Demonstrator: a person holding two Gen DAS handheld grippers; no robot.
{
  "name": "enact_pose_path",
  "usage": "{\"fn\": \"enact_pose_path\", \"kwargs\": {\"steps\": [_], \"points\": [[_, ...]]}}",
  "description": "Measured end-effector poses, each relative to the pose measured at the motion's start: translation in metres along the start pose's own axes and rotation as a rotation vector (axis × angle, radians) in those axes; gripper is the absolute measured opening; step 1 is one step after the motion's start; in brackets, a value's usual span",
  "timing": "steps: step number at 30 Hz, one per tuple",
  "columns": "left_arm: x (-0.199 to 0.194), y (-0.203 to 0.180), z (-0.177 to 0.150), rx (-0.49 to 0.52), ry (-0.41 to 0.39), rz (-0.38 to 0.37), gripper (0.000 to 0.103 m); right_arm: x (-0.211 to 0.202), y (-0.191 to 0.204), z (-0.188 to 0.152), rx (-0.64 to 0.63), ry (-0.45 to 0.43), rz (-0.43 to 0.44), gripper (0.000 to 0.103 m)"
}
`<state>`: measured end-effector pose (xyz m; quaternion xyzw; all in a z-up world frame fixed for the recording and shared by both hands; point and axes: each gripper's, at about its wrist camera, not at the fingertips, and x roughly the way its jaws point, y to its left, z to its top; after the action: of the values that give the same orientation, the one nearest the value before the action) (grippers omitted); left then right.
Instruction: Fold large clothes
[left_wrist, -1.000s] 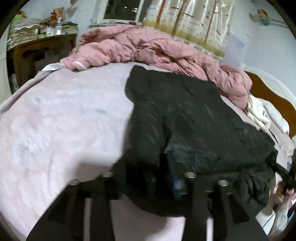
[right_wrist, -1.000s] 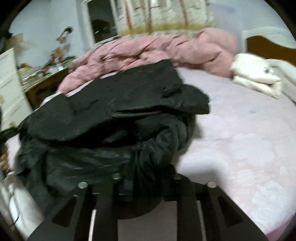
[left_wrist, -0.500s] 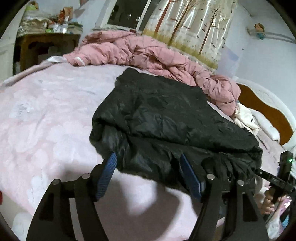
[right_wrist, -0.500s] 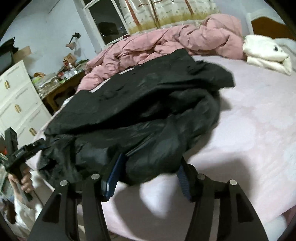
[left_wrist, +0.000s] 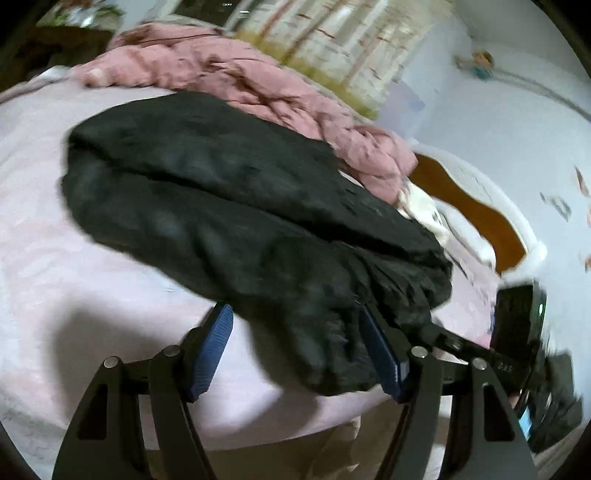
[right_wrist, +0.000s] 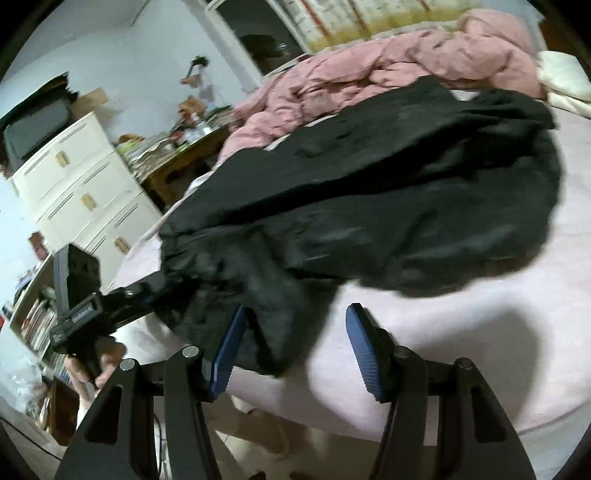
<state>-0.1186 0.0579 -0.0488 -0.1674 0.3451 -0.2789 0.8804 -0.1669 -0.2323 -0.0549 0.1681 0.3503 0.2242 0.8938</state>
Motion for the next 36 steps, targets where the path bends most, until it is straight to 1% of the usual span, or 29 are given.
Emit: {"fn": "enact_pose_path", "kwargs": {"steps": [1,2,3,4,5,6,7,9,11,13,14,15,16,17,18,19,21,23,24,26,27,28,29,30,31,32,33,34,36], "points": [[0.005,-0.005,0.0,0.025,0.008,0.02,0.058,0.005,0.009,0.0,-0.039,-0.005,-0.034,0.057],[0.012,-0.01,-0.001,0.05,0.012,0.076,0.034,0.01,0.016,0.0,-0.076,-0.007,-0.067,0.04],[0.015,-0.012,0.0,0.063,0.002,0.137,0.018,0.016,0.022,0.001,-0.117,-0.012,-0.11,0.018],[0.015,-0.015,0.001,0.081,-0.027,0.19,0.006,0.021,0.027,0.002,-0.149,-0.016,-0.147,0.014],[0.011,-0.019,0.002,0.093,-0.066,0.204,0.005,0.023,0.029,0.003,-0.172,-0.026,-0.173,0.009],[0.002,-0.025,0.006,0.114,-0.119,0.203,0.004,0.023,0.03,0.004,-0.184,-0.039,-0.193,0.007],[-0.004,-0.031,0.009,0.14,-0.146,0.192,0.004,0.02,0.034,0.007,-0.207,-0.06,-0.22,0.007],[-0.012,-0.046,0.025,0.207,-0.184,0.184,0.004,0.012,0.045,0.011,-0.317,-0.104,-0.268,0.007],[-0.01,-0.054,0.05,0.213,-0.19,0.168,0.004,0.005,0.061,0.023,-0.444,-0.16,-0.332,0.007],[-0.008,-0.058,0.085,0.207,-0.204,0.138,0.004,-0.003,0.074,0.051,-0.502,-0.214,-0.374,0.007],[-0.006,-0.059,0.102,0.219,-0.212,0.125,0.004,-0.006,0.076,0.067,-0.502,-0.237,-0.382,0.007],[-0.003,-0.064,0.124,0.243,-0.23,0.131,0.004,-0.007,0.078,0.084,-0.496,-0.262,-0.386,0.007],[0.002,-0.069,0.146,0.27,-0.254,0.156,0.004,-0.009,0.078,0.11,-0.486,-0.297,-0.396,0.007],[0.01,-0.073,0.17,0.294,-0.262,0.176,0.004,-0.008,0.077,0.128,-0.48,-0.32,-0.405,0.007],[0.016,-0.074,0.191,0.295,-0.268,0.185,0.004,-0.006,0.076,0.149,-0.471,-0.342,-0.411,0.006],[0.025,-0.075,0.212,0.28,-0.268,0.188,0.004,0.001,0.073,0.18,-0.449,-0.361,-0.426,0.006],[0.049,-0.072,0.26,0.244,-0.27,0.204,0.004,0.015,0.067,0.225,-0.398,-0.389,-0.444,0.006],[0.08,-0.067,0.301,0.237,-0.273,0.235,0.004,0.039,0.055,0.276,-0.359,-0.401,-0.465,0.006],[0.098,-0.061,0.318,0.223,-0.263,0.238,0.004,0.052,0.049,0.296,-0.343,-0.397,-0.481,0.006],[0.128,-0.044,0.342,0.185,-0.239,0.246,0.01,0.084,0.03,0.334,-0.31,-0.368,-0.487,0.006],[0.142,-0.032,0.349,0.155,-0.224,0.254,0.016,0.098,0.019,0.346,-0.299,-0.348,-0.477,0.007],[0.154,-0.019,0.352,0.123,-0.196,0.259,0.032,0.113,0.005,0.358,-0.28,-0.319,-0.469,0.009],[0.16,-0.008,0.351,0.091,-0.19,0.245,0.046,0.121,-0.007,0.363,-0.254,-0.296,-0.471,0.019],[0.161,0.001,0.344,0.071,-0.193,0.229,0.051,0.128,-0.021,0.364,-0.21,-0.273,-0.473,0.036],[0.161,0.008,0.336,0.066,-0.2,0.228,0.059,0.13,-0.034,0.361,-0.168,-0.265,-0.465,0.049],[0.161,0.015,0.329,0.069,-0.204,0.245,0.064,0.128,-0.045,0.355,-0.147,-0.27,-0.45,0.069],[0.164,0.022,0.322,0.071,-0.195,0.274,0.065,0.126,-0.055,0.347,-0.138,-0.283,-0.441,0.071],[0.166,0.029,0.316,0.067,-0.178,0.289,0.065,0.126,-0.062,0.34,-0.14,-0.278,-0.457,0.071],[0.163,0.042,0.303,0.04,-0.15,0.295,0.065,0.129,-0.073,0.324,-0.167,-0.23,-0.493,0.07]]}}
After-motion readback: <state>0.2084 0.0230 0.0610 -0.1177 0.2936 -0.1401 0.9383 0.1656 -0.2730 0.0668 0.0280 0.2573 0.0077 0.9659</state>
